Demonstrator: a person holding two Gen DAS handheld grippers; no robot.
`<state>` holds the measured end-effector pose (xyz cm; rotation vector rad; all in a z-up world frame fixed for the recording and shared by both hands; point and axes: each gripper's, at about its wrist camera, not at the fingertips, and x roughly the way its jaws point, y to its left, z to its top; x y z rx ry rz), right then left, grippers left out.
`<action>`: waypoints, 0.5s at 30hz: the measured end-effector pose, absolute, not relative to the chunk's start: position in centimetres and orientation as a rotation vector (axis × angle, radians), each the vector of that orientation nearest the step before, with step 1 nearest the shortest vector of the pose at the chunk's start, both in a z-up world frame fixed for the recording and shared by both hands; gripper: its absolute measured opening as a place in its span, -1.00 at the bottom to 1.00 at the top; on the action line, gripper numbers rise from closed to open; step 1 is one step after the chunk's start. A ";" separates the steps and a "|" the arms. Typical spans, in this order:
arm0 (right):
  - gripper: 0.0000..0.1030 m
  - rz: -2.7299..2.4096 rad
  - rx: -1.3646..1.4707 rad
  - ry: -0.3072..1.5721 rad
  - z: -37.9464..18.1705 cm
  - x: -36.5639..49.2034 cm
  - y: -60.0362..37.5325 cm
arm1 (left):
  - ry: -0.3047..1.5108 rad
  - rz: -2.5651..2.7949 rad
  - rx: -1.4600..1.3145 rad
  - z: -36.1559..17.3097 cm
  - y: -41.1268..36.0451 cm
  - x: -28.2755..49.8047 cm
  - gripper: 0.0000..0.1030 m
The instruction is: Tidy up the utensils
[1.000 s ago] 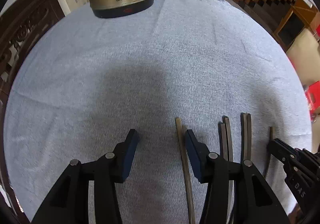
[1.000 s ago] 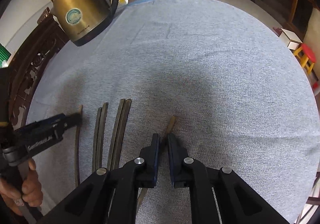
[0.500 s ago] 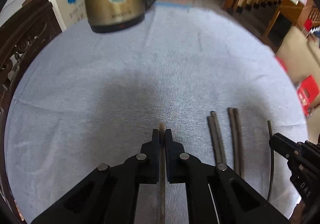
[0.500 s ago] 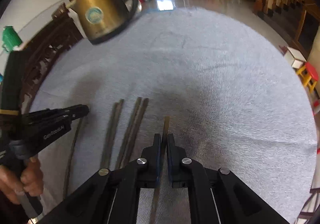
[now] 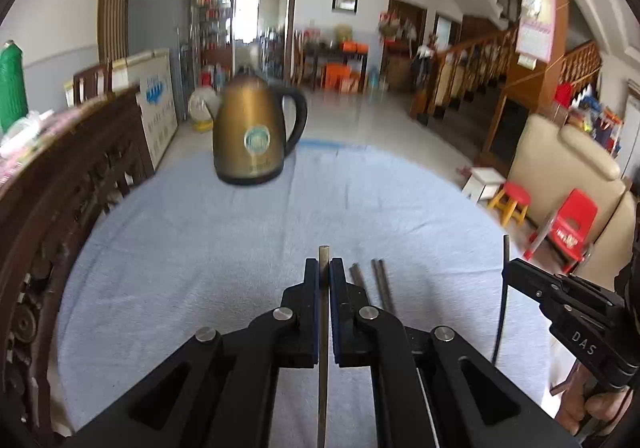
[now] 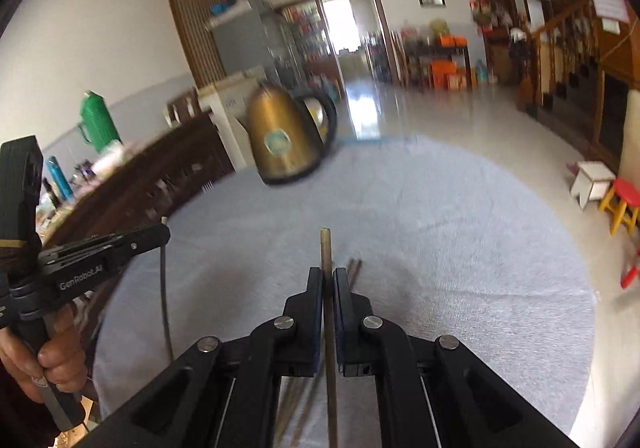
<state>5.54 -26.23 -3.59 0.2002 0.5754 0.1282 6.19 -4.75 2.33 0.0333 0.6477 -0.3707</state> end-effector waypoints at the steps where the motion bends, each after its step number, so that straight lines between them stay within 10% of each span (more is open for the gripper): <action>1: -0.89 0.120 0.191 0.548 -3.1 4.4 -26.0 | 0.627 -0.372 0.030 2.9 -4.6 5.3 -0.91; 15: -0.89 0.031 0.182 0.257 2.7 -5.1 -23.3 | 0.448 -0.380 -0.051 6.8 -3.0 -2.3 -0.91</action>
